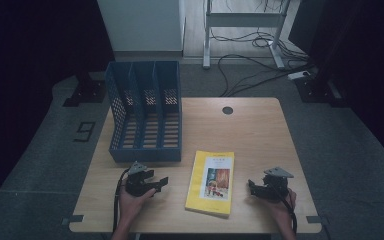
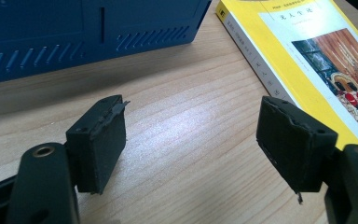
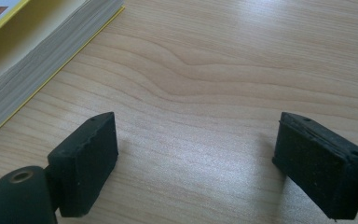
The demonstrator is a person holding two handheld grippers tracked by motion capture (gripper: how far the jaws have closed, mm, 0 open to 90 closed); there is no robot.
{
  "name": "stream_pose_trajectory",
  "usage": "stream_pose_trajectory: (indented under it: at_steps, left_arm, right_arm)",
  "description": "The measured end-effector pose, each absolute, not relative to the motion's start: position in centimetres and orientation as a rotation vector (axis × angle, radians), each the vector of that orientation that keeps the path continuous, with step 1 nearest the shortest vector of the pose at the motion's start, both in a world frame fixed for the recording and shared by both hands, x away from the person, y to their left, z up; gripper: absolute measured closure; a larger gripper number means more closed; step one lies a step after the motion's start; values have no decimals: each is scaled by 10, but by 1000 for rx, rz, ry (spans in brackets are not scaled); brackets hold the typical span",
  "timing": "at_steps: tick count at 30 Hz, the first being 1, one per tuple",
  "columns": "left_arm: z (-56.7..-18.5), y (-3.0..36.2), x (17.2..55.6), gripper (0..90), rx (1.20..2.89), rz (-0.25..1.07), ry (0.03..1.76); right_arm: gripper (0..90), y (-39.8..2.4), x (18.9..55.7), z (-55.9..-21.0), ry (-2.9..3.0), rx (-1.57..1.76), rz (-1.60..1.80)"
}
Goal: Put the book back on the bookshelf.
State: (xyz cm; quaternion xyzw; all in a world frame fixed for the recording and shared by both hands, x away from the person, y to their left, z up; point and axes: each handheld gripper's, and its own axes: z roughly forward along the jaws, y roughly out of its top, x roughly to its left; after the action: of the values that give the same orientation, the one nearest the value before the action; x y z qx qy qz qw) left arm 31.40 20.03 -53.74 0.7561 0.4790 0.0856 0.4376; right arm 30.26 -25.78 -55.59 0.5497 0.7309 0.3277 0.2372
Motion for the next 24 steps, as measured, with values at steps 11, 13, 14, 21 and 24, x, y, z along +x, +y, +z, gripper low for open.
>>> stream_pose_trajectory:
  at_steps: [11,13,14,21,24]
  left_arm:
    - [-536,203,314,245,1868,239,1201]
    - [-536,204,317,246,1851,230,1190]
    - [-537,204,318,246,1852,219,1196]
    - [-534,203,318,247,1848,241,1193]
    - [-534,205,319,246,1834,211,1200]
  right_arm:
    - [145,-260,302,-556,2006,1501,909]
    - [146,-260,301,-556,2002,1505,903]
    - [146,-260,301,-556,1998,1507,899]
    - [158,-262,300,-556,1970,1532,898]
    - [156,-262,300,-556,1973,1529,897]
